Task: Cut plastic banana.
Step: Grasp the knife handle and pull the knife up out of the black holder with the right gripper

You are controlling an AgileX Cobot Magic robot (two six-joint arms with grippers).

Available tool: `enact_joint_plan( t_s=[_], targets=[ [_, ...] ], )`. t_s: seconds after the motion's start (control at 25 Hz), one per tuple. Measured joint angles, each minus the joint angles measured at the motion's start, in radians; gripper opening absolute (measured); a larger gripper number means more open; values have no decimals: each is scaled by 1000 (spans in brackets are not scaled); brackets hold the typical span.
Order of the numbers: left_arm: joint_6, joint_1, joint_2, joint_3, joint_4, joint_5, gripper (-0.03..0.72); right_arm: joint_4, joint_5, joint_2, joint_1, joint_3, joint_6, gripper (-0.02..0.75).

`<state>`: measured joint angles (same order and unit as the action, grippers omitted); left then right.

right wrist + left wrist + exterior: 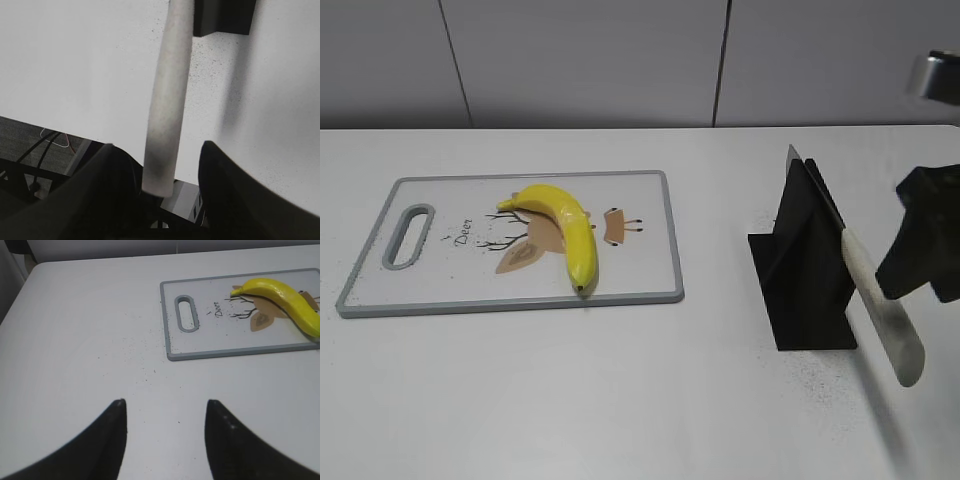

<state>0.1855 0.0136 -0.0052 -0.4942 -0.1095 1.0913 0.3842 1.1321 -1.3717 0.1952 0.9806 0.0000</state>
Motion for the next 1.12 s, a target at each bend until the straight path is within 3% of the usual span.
enact_joint_plan(
  t_s=[0.32,0.48,0.64,1.12],
  targets=[
    [0,0,0,0,0,0,490,-18,-82,-136,9,1,0,417],
    [0,0,0,0,0,0,490,-66,-117,-176,83,17,0,417],
    [0,0,0,0,0,0,489,-197,-130,-217,161,54,131,417],
    [0,0,0,0,0,0,489,-240,-32,-238,169,82,207,386]
  ],
)
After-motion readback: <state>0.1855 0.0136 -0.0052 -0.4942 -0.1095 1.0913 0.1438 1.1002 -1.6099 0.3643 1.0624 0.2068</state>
